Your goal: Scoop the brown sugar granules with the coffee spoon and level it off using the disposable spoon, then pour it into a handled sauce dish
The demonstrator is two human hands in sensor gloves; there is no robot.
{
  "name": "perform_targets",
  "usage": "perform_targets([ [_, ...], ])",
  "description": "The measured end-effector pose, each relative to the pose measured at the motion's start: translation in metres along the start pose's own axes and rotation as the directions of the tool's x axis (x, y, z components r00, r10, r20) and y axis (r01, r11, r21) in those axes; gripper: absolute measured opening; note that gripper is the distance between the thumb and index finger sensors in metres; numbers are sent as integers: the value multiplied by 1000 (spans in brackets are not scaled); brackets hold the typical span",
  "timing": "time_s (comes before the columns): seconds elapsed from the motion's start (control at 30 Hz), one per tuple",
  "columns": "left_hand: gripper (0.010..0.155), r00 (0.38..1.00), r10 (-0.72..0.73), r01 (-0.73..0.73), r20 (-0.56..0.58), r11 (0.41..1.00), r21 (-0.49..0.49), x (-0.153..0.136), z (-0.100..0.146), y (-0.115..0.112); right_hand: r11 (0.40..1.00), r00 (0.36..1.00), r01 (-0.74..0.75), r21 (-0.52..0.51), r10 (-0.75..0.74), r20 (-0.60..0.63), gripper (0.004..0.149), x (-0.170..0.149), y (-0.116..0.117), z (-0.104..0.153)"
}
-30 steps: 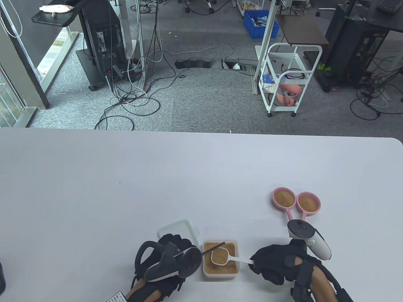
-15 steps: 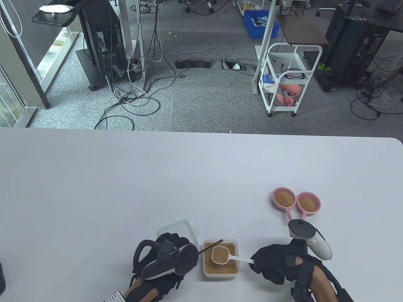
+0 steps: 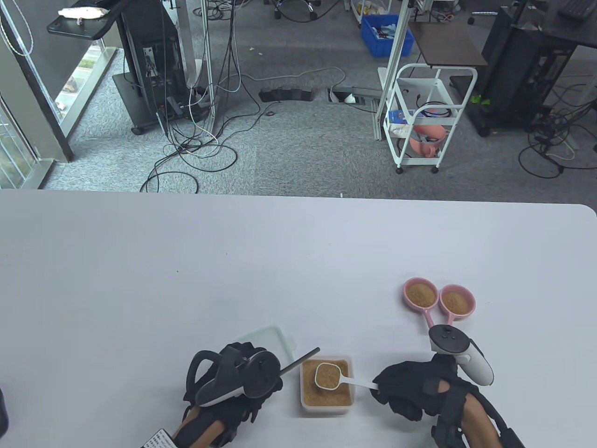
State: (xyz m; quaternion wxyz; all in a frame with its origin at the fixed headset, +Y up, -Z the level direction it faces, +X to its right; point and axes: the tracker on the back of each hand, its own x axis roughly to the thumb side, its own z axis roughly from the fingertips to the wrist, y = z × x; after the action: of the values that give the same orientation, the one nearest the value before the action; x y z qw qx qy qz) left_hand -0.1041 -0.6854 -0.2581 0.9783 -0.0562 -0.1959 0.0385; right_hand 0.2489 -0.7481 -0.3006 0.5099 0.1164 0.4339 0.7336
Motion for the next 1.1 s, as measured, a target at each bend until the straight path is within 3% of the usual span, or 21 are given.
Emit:
perform_targets([
  [0.27,40,999,-34,34,8,997,-76,3,-5,-11,1000,1000,-11,0,11,-8,43,0,0,0],
  [0.57,40,1000,-5,5,-8,1000,-21,-4,-1,-1,1000,1000,-7,-2,7,0,43,0,-1,1],
  [1.1,40,999,-45,45,1,996,-83,-1,-6,-12,1000,1000,-13,-1,13,-4,44,0,-1,1],
])
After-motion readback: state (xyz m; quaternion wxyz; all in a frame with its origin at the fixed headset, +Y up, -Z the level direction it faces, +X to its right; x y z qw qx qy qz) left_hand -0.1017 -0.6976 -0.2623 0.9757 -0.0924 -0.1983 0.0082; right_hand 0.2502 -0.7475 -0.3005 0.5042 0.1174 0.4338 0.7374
